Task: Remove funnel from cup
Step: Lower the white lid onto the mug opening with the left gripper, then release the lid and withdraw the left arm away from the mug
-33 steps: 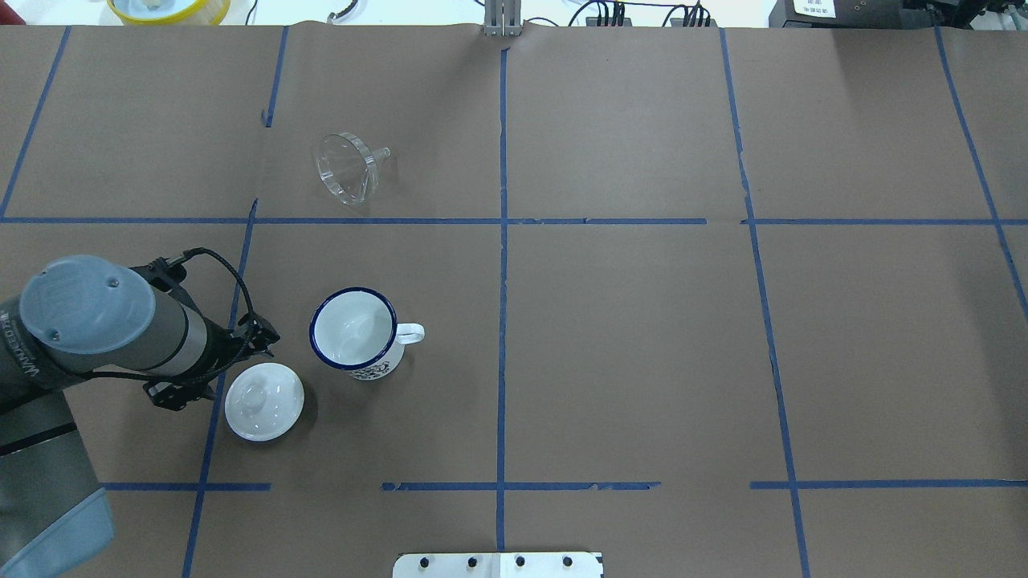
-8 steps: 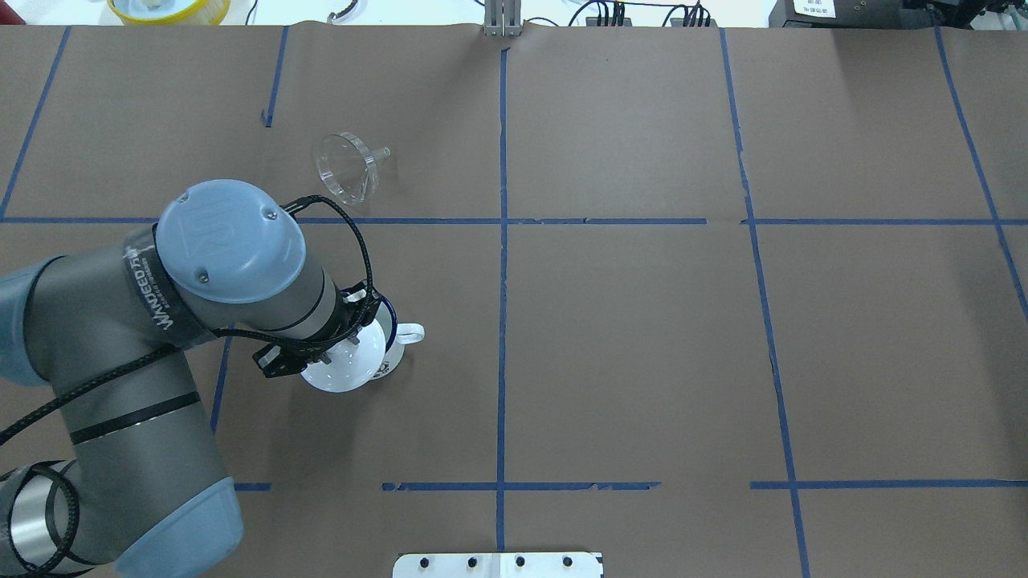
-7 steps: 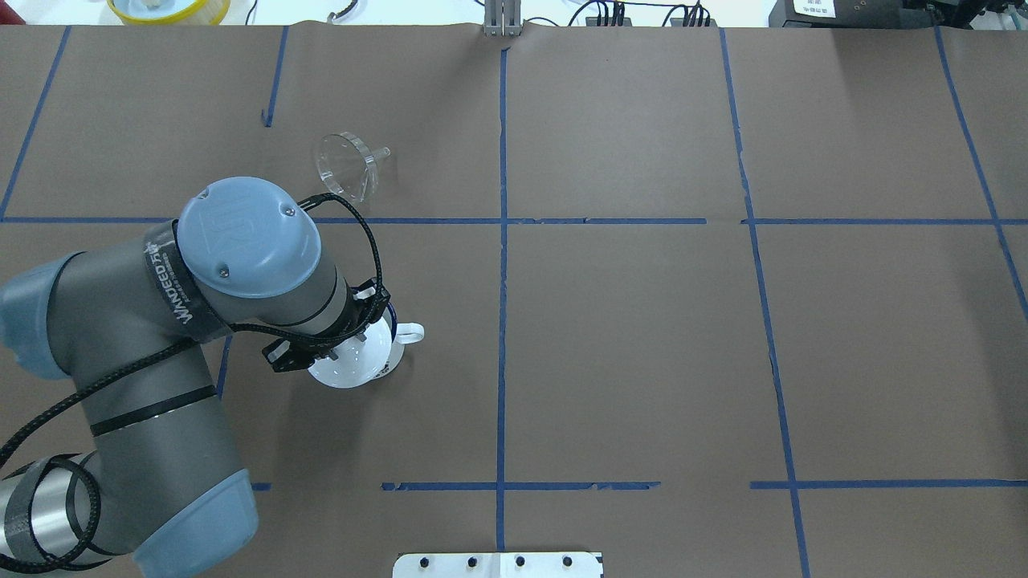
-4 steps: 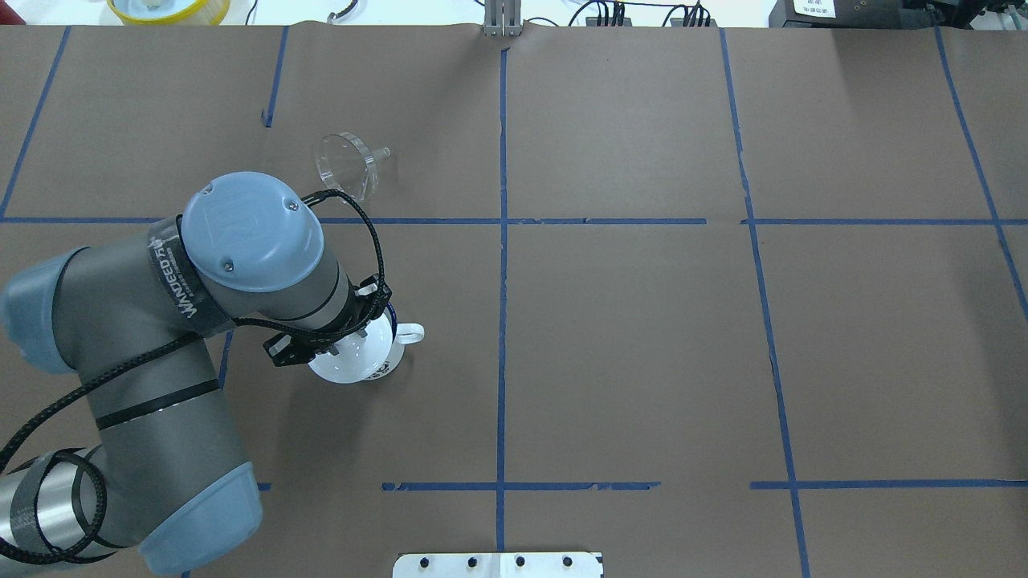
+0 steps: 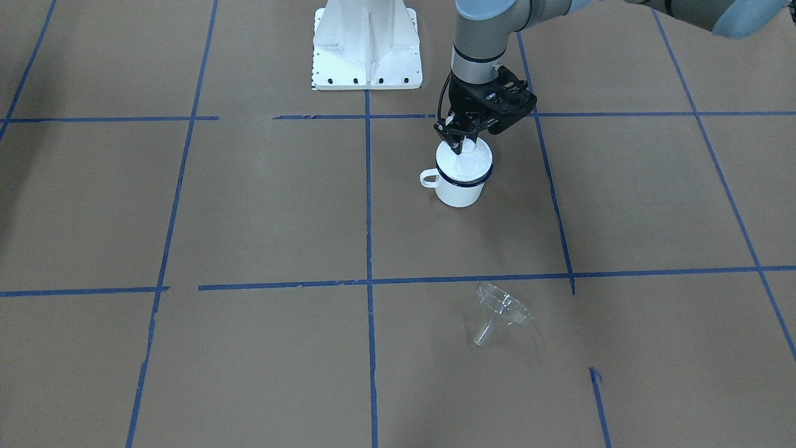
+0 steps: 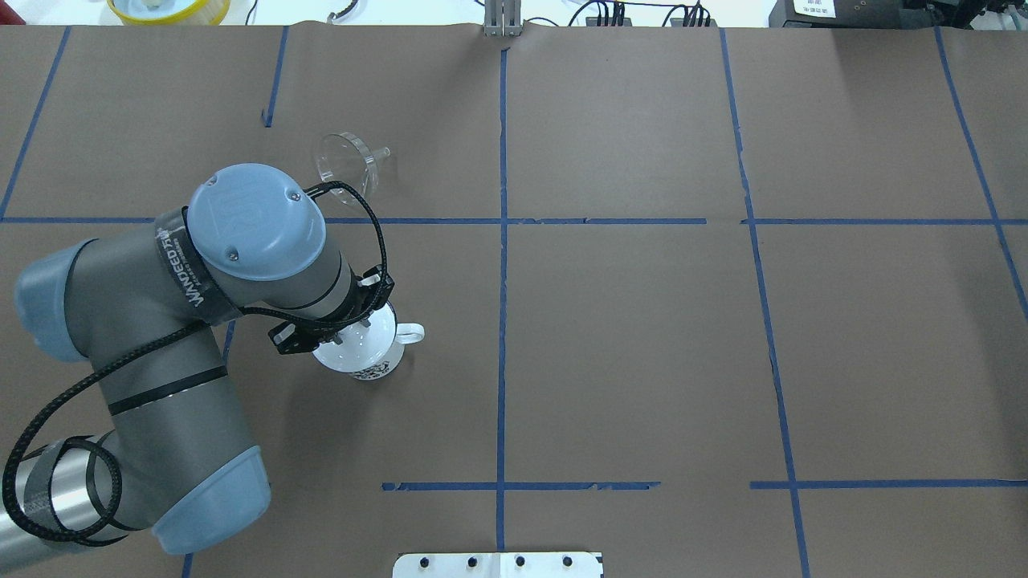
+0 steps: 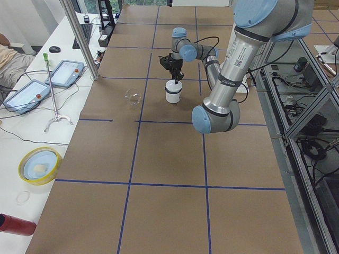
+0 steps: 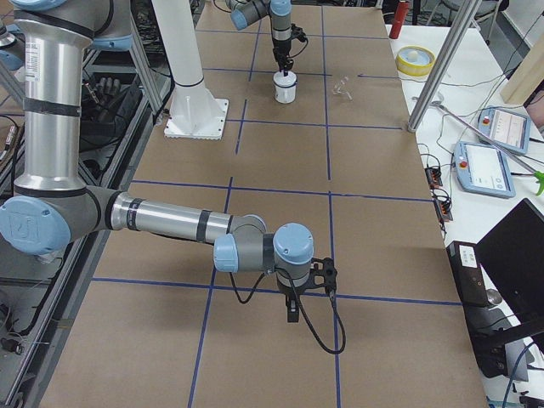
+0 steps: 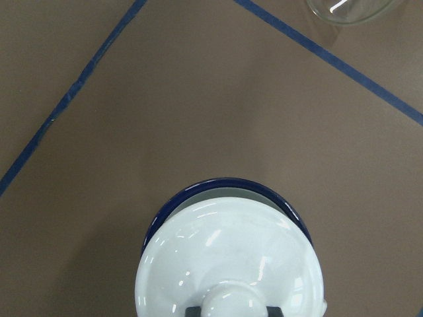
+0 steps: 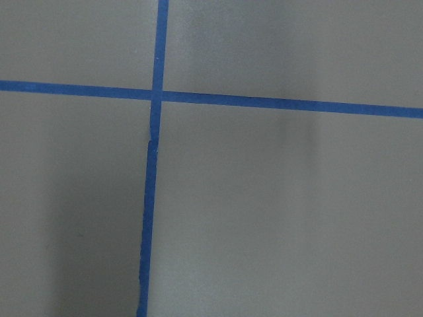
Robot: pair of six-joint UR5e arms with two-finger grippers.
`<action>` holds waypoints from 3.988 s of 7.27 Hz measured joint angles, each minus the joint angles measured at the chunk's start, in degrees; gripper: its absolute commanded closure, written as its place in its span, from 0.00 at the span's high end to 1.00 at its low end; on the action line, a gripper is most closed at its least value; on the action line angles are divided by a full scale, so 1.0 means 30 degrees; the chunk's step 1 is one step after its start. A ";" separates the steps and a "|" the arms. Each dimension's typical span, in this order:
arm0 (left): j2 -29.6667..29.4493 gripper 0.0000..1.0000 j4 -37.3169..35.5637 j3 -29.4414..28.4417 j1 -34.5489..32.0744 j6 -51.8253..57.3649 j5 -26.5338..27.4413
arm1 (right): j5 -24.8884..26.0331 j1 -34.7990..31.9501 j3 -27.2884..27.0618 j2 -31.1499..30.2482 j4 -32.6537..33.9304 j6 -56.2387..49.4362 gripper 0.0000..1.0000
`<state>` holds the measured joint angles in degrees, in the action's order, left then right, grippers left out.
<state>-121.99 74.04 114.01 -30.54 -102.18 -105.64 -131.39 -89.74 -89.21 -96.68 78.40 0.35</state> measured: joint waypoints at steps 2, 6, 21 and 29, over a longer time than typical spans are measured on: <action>0.0000 0.00 0.0042 -0.0004 -0.0123 0.0034 0.0041 | -0.0002 -0.0001 0.0000 -0.0001 -0.0001 0.0000 1.00; 0.0012 0.00 0.0054 -0.0134 -0.0358 0.0550 0.0004 | 0.0013 0.0000 -0.0001 0.0000 0.0000 0.0000 1.00; 0.0190 1.00 0.0572 -0.0421 -0.0278 0.0534 -0.0094 | 0.0021 0.0000 0.0000 0.0000 0.0000 0.0001 1.00; 0.1904 1.00 0.0910 0.0548 -0.4126 0.7565 -0.1760 | -0.0002 0.0000 0.0001 0.0000 0.0000 0.0000 1.00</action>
<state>-116.28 76.77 115.65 -42.91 -79.49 -110.92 -131.40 -89.74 -89.21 -96.68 78.40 0.35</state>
